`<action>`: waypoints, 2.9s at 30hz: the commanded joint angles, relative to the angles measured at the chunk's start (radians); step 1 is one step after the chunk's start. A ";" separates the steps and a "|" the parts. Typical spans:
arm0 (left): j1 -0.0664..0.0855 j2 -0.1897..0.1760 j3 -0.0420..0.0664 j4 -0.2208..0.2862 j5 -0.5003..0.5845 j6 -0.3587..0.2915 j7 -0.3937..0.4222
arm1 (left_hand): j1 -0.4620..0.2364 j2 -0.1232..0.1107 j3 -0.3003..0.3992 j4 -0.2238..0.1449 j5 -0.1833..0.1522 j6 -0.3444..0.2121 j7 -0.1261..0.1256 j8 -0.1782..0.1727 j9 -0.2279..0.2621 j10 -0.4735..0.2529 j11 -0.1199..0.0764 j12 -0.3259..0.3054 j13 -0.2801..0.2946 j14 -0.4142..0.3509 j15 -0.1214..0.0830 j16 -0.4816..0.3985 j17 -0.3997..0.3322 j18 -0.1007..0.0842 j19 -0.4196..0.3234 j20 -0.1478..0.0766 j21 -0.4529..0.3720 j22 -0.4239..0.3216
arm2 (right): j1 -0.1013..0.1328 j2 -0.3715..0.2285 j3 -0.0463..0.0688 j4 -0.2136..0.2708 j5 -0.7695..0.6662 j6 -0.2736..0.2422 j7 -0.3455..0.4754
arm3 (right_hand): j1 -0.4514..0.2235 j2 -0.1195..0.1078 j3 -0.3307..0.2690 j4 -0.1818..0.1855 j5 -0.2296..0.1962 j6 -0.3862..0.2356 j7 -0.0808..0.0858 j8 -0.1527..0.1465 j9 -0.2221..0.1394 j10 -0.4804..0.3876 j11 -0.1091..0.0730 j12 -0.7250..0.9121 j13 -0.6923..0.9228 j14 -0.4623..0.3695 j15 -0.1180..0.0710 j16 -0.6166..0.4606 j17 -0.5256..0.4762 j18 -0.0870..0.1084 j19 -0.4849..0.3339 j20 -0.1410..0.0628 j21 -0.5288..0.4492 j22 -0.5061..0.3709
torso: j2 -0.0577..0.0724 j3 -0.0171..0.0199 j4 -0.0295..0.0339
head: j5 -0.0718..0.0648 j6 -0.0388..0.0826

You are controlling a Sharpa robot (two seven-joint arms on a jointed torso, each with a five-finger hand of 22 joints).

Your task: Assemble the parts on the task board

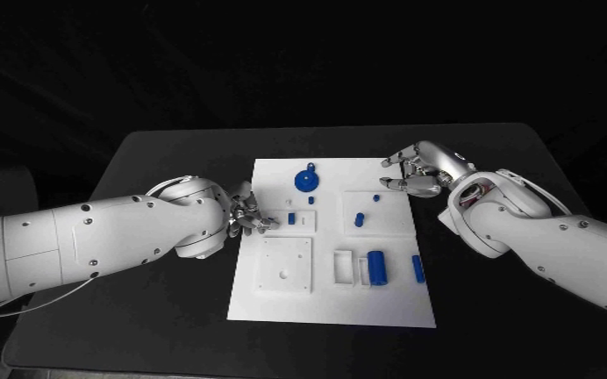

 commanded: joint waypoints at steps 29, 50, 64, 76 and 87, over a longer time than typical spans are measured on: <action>0.006 -0.065 -0.003 0.071 0.022 -0.105 0.081 | 0.160 0.085 -0.223 -0.190 0.054 -0.272 0.074 0.107 -0.123 0.004 0.043 -0.247 -0.034 -0.089 0.043 -0.104 -0.102 -0.007 -0.009 0.034 -0.200 -0.006 | -0.008 -0.003 0.000 0.000 -0.005 0.008 0.011 | -0.008 -0.001 0.004 -0.001 0.004 0.006 0.003 -0.004 -0.002 -0.003 -0.006 -0.005 0.000 0.000 -0.004 -0.006 -0.001 0.011 0.046 -0.002 -0.007 0.136 | 0.000 -0.0011 0.0007 | 0.005 0.006; 0.006 -0.046 -0.005 0.061 -0.010 -0.139 0.075 | 0.149 0.076 -0.224 -0.152 0.019 -0.277 0.072 0.128 -0.142 0.012 0.043 -0.250 -0.025 -0.084 0.043 -0.095 -0.108 -0.007 0.013 0.033 -0.237 0.018 | -0.010 -0.004 0.000 0.001 -0.005 0.010 0.010 | -0.008 -0.001 0.004 -0.001 0.004 0.006 0.003 -0.004 -0.002 -0.003 -0.006 -0.005 0.000 0.000 -0.004 -0.006 -0.001 0.011 0.046 -0.002 -0.007 0.136 | 0.000 0.0009 -0.0009 | 0.001 0.006; 0.006 -0.022 -0.006 0.032 -0.025 -0.065 0.051 | 0.171 0.091 -0.214 -0.162 0.025 -0.271 0.070 0.133 -0.142 0.010 0.042 -0.249 -0.023 -0.086 0.042 -0.094 -0.109 -0.007 0.014 0.033 -0.241 0.019 | -0.010 -0.005 0.000 0.001 -0.005 0.012 0.010 | -0.008 -0.001 0.004 -0.001 0.004 0.006 0.003 -0.004 -0.002 -0.003 -0.006 -0.005 0.000 0.000 -0.004 -0.006 -0.001 0.011 0.046 -0.002 -0.007 0.136 | 0.001 0.0005 -0.0007 | -0.004 0.003; 0.003 -0.008 -0.006 0.021 -0.020 -0.025 0.061 | 0.205 0.118 -0.219 -0.195 0.037 -0.246 0.066 0.110 -0.155 0.003 0.041 -0.241 -0.016 -0.091 0.041 -0.085 -0.107 -0.007 0.012 0.033 -0.242 0.020 | -0.010 -0.003 0.000 0.001 -0.005 0.013 0.010 | -0.008 -0.001 0.004 -0.001 0.004 0.006 0.003 -0.004 -0.002 -0.003 -0.006 -0.005 0.000 0.000 -0.004 -0.006 -0.001 0.011 0.046 -0.002 -0.007 0.136 | 0.001 -0.0004 0.0005 | -0.005 -0.002; 0.002 -0.007 -0.006 0.020 -0.019 -0.028 0.065 | 0.255 0.149 -0.207 -0.213 0.045 -0.232 0.067 0.071 -0.158 0.001 0.041 -0.241 -0.017 -0.091 0.040 -0.084 -0.109 -0.007 0.011 0.032 -0.239 0.020 | -0.010 -0.002 0.000 0.001 -0.005 0.013 0.011 | -0.008 0.001 0.005 -0.002 0.004 0.008 0.002 -0.004 -0.001 -0.002 -0.006 -0.004 0.000 0.000 -0.004 -0.006 -0.001 0.010 0.046 -0.002 -0.006 0.136 | 0.000 -0.0002 0.0003 | -0.005 -0.003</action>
